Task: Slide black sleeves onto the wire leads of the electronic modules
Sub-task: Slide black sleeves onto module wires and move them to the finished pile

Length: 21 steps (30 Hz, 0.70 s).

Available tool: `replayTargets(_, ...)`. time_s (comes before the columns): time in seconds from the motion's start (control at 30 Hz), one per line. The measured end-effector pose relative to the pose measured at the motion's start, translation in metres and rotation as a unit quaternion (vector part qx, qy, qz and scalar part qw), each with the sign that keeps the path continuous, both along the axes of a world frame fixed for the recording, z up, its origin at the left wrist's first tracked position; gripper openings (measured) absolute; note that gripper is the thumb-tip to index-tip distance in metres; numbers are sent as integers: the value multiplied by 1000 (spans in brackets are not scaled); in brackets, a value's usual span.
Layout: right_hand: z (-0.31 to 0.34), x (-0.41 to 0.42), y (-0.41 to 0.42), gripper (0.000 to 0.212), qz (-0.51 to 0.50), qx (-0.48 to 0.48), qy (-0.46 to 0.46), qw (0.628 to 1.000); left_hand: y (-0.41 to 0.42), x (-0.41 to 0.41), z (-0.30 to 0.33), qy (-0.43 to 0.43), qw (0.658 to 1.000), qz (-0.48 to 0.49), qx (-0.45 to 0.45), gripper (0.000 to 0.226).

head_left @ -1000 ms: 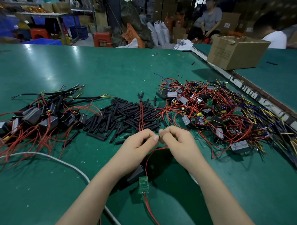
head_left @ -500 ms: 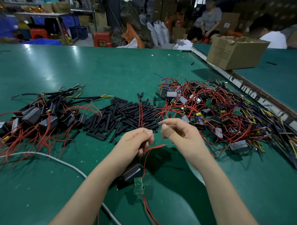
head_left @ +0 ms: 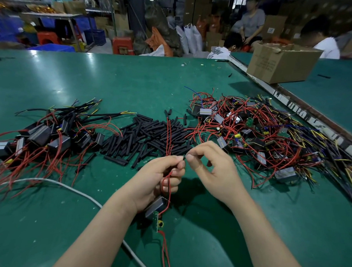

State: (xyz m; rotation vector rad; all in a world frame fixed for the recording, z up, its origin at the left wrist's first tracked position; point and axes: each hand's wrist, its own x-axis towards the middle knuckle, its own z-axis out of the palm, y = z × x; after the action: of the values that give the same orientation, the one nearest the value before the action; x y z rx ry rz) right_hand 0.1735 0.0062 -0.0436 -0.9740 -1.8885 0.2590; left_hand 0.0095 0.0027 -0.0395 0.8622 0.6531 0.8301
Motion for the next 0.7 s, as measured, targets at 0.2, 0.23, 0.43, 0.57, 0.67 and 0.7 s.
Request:
replayTargets(0.2,6,-3,-2,20,34,-316,97,943,0,0,-3,129,981,86,118,37)
replayTargets(0.23,8,0,-2,21,56,-354,118,926,-1,-1,-2,152,974,90,144,37)
replayTargets(0.43,11,4,-2,16,123,-398,172,892,0,-6,4,77,987,96,99,32)
replayTargets(0.57,2,1,0,16,-2,-230,64,971,12,-30,12,-214,974,63,-43,19)
replayTargets(0.67,-14,-5,2,28,-67,-113,-182,975,23,-46,7,-397,903,19,-162,18)
replayTargets(0.7,-17,-8,3,32,-64,-122,-175,975,26,-50,4,-419,885,11,-203,23)
